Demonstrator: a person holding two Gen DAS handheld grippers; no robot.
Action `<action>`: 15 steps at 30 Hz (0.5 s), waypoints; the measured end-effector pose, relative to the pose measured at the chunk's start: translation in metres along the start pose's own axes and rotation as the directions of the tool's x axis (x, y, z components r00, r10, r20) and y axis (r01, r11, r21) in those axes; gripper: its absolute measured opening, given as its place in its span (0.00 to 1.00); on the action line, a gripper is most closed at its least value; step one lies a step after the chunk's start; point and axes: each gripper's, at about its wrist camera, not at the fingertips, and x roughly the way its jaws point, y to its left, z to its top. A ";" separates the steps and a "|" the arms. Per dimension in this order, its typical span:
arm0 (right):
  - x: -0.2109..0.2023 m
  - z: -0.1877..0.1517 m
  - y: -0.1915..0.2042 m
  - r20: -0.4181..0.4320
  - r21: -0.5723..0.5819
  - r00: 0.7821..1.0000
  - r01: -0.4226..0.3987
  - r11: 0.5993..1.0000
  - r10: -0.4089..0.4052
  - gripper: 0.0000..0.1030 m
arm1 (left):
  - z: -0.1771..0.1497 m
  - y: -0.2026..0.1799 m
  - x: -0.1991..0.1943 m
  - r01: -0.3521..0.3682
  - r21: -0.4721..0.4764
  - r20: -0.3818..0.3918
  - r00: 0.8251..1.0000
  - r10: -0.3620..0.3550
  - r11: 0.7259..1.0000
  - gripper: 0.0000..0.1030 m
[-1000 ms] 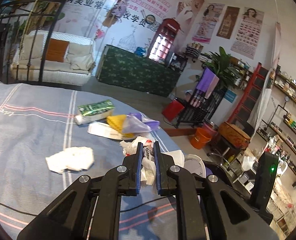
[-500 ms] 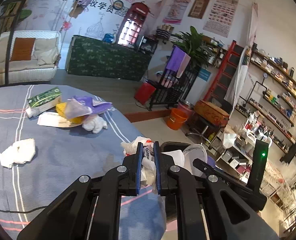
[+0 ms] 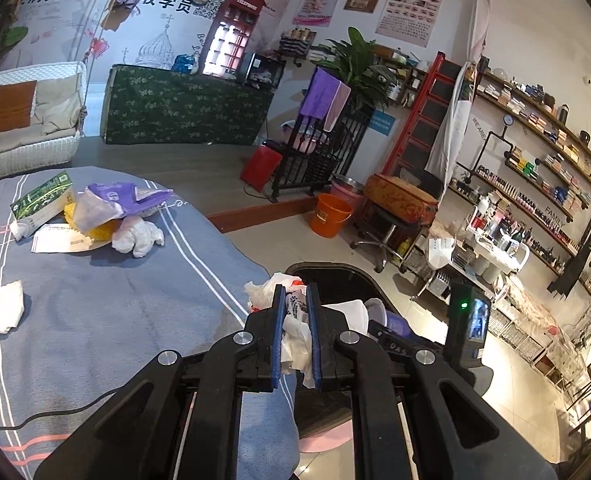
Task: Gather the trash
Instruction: 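Carry the purple cup with the right tool to the bin while the left tool carries the white wrapper, then open the right tool over the bin to drop the purple cup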
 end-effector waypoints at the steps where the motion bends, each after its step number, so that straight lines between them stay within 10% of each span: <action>1: 0.002 -0.001 -0.001 -0.004 -0.001 1.000 0.006 1.000 -0.006 0.60 | 0.000 -0.001 0.001 0.002 0.003 -0.002 1.000 -0.002 1.000 0.11; 15: -0.012 -0.003 -0.014 0.015 0.043 1.000 0.005 0.999 -0.006 0.76 | -0.002 -0.026 0.028 0.079 0.038 -0.060 0.995 -0.077 0.996 0.11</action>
